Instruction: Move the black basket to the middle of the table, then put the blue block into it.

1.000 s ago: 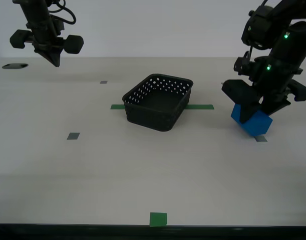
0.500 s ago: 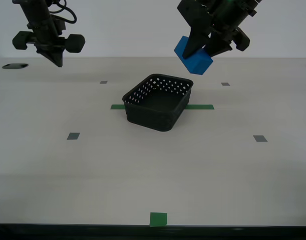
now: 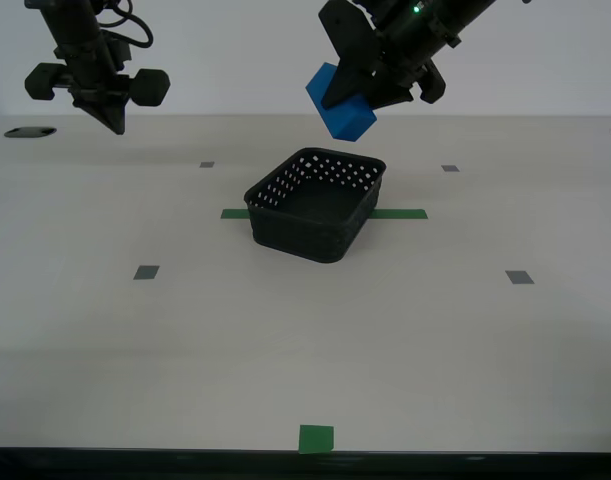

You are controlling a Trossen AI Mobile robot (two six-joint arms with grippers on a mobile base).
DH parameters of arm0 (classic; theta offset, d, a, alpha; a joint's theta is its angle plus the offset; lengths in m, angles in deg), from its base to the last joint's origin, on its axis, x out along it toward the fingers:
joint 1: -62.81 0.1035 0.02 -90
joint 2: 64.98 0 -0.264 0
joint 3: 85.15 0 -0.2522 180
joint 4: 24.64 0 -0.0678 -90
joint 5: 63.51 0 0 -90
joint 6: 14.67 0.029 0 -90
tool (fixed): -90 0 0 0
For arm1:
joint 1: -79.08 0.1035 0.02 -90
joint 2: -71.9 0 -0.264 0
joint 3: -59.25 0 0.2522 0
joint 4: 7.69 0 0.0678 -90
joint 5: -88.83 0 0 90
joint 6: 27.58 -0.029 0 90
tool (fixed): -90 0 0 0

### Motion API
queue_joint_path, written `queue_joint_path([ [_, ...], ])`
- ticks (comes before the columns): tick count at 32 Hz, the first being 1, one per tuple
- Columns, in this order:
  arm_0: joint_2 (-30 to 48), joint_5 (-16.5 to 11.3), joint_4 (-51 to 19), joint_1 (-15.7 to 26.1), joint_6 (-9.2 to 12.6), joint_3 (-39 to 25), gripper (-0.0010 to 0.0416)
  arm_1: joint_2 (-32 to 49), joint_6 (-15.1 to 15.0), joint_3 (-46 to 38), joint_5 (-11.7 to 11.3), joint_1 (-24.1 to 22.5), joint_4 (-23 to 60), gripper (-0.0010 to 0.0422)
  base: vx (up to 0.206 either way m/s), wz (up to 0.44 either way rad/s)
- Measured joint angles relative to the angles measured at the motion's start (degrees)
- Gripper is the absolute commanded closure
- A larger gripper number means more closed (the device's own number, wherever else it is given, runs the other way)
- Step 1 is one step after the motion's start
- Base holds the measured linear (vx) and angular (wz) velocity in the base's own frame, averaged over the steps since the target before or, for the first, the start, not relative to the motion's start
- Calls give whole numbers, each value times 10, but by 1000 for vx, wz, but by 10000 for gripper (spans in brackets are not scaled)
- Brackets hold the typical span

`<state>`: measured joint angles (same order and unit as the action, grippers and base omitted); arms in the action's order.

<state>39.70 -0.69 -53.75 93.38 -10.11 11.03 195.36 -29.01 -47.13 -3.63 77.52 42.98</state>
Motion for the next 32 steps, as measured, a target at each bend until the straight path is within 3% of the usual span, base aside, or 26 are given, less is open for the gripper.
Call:
queue_joint_path([
  [3, 0, -19, 6, 1, -5, 0, 406, 0, 0, 0, 0, 0, 0, 412, 0, 0],
  [6, 0, -15, 20, 4, -5, 0, 384, 0, 0, 0, 0, 0, 2, 412, 0, 0],
  [8, 0, -12, 21, 5, -8, 0, 328, 0, 0, 0, 0, 0, 2, 412, 0, 0],
  [11, 0, 14, 30, 8, -10, 0, 260, 0, 0, 0, 0, 0, 2, 412, 0, 0],
  [21, 0, 16, 33, 16, -14, 0, 45, 0, 0, 0, 0, -1, 3, 412, 0, 0],
  [32, 0, 17, 33, 24, -14, 0, 57, 0, 0, 0, 0, -2, 6, 412, 0, 0],
])
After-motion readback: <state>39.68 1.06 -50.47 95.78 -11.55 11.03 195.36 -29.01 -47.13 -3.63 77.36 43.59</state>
